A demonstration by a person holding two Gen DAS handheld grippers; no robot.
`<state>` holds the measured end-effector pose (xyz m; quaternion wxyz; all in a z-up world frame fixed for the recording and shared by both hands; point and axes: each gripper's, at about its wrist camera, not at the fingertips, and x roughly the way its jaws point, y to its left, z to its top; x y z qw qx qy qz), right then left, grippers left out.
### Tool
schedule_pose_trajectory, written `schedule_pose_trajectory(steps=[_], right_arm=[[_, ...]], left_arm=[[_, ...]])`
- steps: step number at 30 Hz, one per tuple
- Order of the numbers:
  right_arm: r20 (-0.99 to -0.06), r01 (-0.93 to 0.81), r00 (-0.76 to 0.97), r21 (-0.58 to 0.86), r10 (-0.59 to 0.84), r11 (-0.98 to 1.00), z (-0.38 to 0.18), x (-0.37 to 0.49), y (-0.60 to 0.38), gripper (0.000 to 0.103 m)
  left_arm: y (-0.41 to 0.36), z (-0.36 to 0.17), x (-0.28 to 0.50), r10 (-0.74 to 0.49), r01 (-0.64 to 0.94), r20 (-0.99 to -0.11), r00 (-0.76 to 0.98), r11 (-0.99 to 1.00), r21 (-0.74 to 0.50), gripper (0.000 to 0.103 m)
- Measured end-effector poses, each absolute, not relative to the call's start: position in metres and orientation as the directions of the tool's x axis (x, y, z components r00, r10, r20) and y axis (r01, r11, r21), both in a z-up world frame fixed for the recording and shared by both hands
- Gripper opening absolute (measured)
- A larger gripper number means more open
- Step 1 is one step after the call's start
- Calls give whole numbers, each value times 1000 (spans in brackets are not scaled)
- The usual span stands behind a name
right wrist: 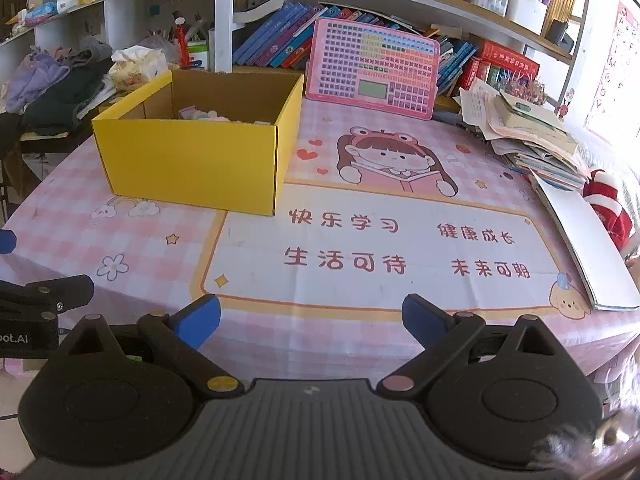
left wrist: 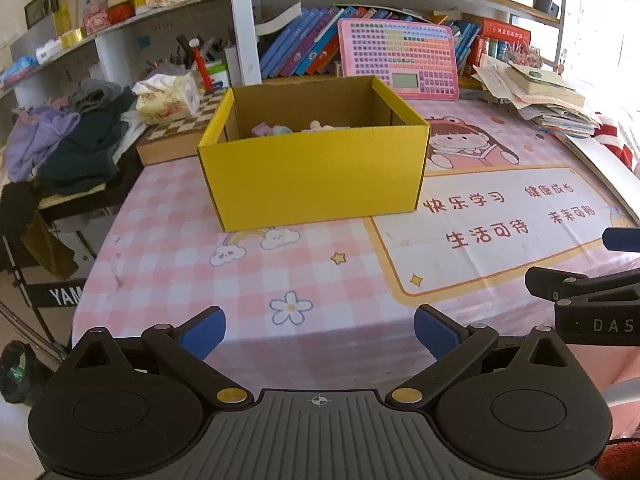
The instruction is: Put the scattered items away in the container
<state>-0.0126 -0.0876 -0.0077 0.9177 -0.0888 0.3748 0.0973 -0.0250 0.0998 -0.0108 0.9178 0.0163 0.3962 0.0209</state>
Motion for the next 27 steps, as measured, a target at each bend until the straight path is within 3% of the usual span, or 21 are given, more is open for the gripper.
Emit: schedule_pose_trajectory(steps=[27], right_arm=[[-731, -265, 672, -84, 121, 961, -14, -3, -79, 99]], left_arm=[[99, -19, -18, 42, 5, -756, 653, 998, 60, 102]])
